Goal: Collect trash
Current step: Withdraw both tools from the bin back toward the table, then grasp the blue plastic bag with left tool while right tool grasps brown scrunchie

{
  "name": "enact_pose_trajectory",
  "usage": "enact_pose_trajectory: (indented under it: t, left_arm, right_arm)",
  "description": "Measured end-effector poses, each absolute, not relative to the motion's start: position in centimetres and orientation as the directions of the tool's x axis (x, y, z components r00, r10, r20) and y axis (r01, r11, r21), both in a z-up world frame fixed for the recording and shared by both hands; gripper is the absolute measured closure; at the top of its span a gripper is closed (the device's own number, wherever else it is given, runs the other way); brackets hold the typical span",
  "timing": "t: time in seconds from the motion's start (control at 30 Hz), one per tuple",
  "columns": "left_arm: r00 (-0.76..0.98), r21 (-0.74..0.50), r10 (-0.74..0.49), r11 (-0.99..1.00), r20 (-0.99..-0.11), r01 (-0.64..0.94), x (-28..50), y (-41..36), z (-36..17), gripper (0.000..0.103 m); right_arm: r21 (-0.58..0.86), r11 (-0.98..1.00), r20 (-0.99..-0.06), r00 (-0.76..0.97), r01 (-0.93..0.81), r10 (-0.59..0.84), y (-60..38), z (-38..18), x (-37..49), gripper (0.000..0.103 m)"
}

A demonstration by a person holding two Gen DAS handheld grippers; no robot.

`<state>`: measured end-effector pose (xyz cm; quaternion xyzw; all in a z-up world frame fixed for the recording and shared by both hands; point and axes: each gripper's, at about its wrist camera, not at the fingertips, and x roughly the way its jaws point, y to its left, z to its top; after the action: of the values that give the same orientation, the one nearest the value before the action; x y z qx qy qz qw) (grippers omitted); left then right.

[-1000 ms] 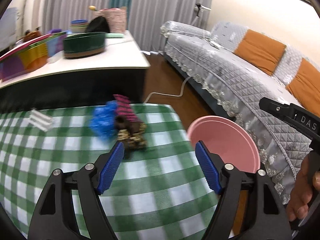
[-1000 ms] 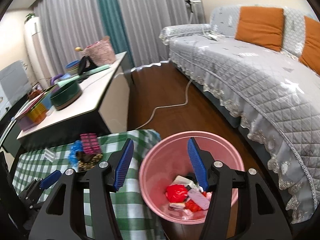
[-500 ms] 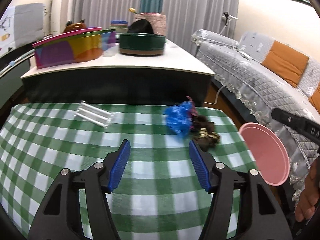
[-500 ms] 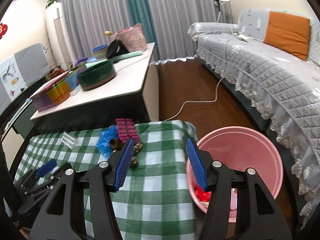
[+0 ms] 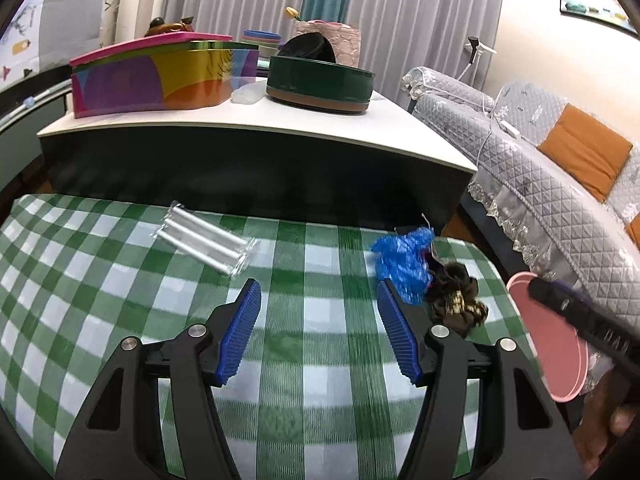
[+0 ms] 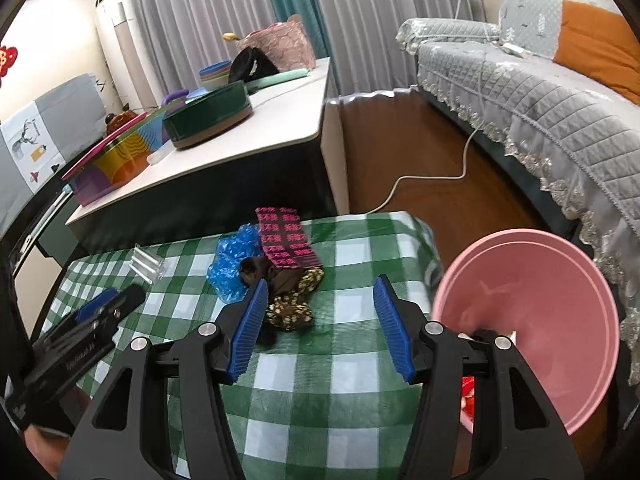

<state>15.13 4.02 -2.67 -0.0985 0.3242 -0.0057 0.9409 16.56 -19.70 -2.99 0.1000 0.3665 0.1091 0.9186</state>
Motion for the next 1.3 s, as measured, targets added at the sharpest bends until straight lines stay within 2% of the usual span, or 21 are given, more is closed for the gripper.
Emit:
enact_pose_trajectory:
  t: [0.1, 0.47, 0.67, 0.73, 0.8, 0.9, 1.03, 1.1, 1.3]
  left_arm:
    - [0.784, -0.223, -0.108, 0.974, -0.611, -0.04, 16.3, 4.3, -3.0, 0.049]
    - [0.745, -0.329, -0.266, 0.942, -0.611, 0.067, 20.5, 2.5, -3.7, 0.049]
    - [0.709, -0.372, -0.323, 0.924, -0.627, 0.091, 22.2, 1.2, -5.3, 0.049]
    - [0.696, -0.373, -0.328, 0.923, -0.639, 0.092, 22.7, 0.8, -5.7, 0.049]
    - [0.682, -0.373, -0.331, 0.923, -0.652, 0.091, 23.0, 0.6, -6.1, 0.062]
    - [0.666, -0.386, -0.344, 0.918, -0.661, 0.09, 23.1, 0.5, -6.5, 0.072]
    - [0.668, -0.378, -0.332, 0.922, -0.666, 0.082, 22.6, 0.6, -6.3, 0.087]
    - [0.675, -0.375, -0.323, 0.924, -0.663, 0.074, 22.2, 1.0, -5.9, 0.094]
    - [0.698, -0.326, -0.261, 0.944, -0.667, 0.041, 20.0, 1.4, -4.1, 0.095]
  right_arm:
    - [0.268, 0.952, -0.66, 0.692, -0.147, 0.293, -18.8, -3.9, 17.2, 0.047]
    - [0.302, 0.934, -0.69, 0.633, -0.191, 0.352, -16.6, -6.9, 19.1, 0.042]
    - [0.3, 0.932, -0.7, 0.617, -0.203, 0.36, -15.9, -7.4, 19.6, 0.042]
    - [0.306, 0.93, -0.707, 0.605, -0.204, 0.365, -15.9, -7.6, 19.8, 0.046]
    - [0.316, 0.926, -0.707, 0.6, -0.207, 0.375, -15.9, -7.7, 19.9, 0.053]
    - [0.304, 0.926, -0.707, 0.6, -0.222, 0.376, -15.6, -7.6, 19.8, 0.059]
    - [0.277, 0.929, -0.706, 0.604, -0.244, 0.369, -15.2, -7.0, 19.4, 0.072]
    - [0.272, 0.931, -0.703, 0.61, -0.246, 0.366, -15.2, -6.4, 19.0, 0.073]
    - [0.28, 0.932, -0.678, 0.639, -0.233, 0.363, -16.4, -4.4, 17.4, 0.075]
